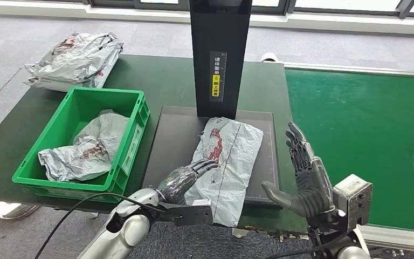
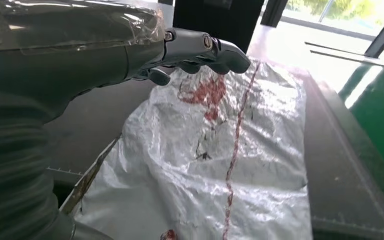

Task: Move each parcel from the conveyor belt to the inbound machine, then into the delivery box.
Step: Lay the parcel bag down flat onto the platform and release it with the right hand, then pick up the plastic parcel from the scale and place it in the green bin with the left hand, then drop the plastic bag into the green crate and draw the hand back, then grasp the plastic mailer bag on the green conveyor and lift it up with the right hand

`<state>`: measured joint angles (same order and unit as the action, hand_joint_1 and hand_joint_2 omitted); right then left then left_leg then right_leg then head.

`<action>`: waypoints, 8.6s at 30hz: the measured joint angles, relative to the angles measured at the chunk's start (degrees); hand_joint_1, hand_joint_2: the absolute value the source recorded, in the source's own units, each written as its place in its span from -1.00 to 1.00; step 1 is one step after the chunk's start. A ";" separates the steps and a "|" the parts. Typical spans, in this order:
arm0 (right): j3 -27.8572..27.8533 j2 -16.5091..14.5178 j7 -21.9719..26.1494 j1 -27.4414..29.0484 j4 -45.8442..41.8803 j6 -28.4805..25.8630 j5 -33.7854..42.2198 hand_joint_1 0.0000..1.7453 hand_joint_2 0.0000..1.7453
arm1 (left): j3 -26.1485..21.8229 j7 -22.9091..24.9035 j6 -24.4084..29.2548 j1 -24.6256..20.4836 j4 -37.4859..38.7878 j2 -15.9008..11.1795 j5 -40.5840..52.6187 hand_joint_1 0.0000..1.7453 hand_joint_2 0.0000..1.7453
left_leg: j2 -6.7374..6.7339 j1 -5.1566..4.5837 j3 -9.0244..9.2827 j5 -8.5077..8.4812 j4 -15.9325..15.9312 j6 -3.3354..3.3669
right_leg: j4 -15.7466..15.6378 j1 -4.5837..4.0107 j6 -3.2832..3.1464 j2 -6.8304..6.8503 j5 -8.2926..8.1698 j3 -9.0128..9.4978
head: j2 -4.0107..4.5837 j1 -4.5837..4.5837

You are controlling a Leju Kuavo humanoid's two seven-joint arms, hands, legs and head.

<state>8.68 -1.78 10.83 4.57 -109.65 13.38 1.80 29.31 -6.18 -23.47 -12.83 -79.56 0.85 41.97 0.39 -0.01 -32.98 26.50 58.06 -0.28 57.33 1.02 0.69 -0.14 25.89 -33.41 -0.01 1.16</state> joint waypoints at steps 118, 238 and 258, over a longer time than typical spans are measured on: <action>-9.60 -3.07 3.31 10.47 -2.17 -3.73 1.85 -1.00 1.00 | -32.44 6.67 21.62 -1.15 -10.43 -13.68 10.95 1.00 1.00 | -0.12 0.06 -0.04 -0.04 -0.03 -0.07 | 0.04 -0.05 -0.09 -0.15 0.02 -0.11 | -0.01 -0.01; -27.56 22.15 -22.53 -22.40 63.82 -17.70 -43.53 -1.00 1.00 | -22.12 -4.69 -1.49 18.79 -26.31 2.51 -49.03 -1.00 1.00 | -0.04 0.00 -0.25 -0.08 0.11 0.06 | -0.06 0.00 0.11 -0.07 -0.20 -0.16 | 0.00 0.01; -31.58 21.28 -19.26 -21.93 67.05 -6.44 -36.79 0.01 1.00 | -22.21 -5.13 -2.10 18.50 -25.18 2.50 -47.83 -1.00 1.00 | -0.03 0.00 -0.26 -0.08 0.11 0.06 | -0.06 0.00 0.11 -0.07 -0.20 -0.15 | 0.00 0.00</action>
<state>-22.91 19.50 -8.43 -17.36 -42.60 6.94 -34.99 7.10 -11.31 -25.58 5.67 -104.74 3.36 -5.86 0.36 -0.01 -33.24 26.43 58.16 -0.22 57.27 1.02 0.80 -0.20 25.69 -33.56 -0.01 1.16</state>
